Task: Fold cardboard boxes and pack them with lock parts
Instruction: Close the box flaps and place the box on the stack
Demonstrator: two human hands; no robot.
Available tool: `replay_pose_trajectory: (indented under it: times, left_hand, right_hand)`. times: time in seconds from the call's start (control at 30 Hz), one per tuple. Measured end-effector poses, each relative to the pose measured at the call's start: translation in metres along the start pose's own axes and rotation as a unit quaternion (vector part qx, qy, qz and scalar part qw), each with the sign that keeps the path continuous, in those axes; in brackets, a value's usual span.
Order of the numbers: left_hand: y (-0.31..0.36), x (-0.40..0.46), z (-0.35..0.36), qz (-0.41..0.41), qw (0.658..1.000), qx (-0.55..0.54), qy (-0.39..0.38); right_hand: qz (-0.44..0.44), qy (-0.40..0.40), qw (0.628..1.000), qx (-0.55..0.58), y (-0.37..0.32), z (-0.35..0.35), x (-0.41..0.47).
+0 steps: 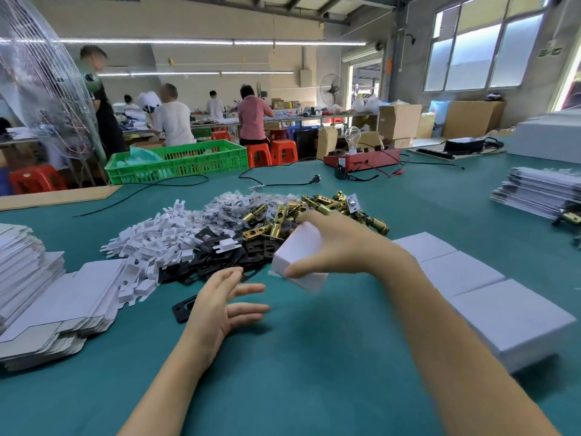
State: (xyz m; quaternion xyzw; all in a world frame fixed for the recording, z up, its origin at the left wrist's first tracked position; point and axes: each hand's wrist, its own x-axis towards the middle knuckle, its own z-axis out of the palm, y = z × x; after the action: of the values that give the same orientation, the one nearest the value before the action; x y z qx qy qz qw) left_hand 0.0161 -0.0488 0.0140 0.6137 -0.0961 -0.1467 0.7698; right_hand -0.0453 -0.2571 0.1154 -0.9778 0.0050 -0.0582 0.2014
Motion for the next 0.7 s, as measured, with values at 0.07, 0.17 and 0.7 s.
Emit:
replay_pose_trajectory:
  times: [0.07,0.17,0.7]
  left_hand:
    - [-0.001,0.0,0.0,0.005,1.0,-0.005,0.007]
    - [-0.002,0.001,0.001,0.002,1.0,-0.002,0.0]
    - [-0.003,-0.002,0.002,0.008,0.999,0.037,-0.018]
  right_hand:
    - [0.064,0.065,0.996,-0.007,0.023,-0.026,-0.009]
    - [0.186,0.189,0.964,-0.031,0.054,-0.045,-0.02]
    - [0.355,0.11,0.928,-0.028,0.104,-0.026,-0.024]
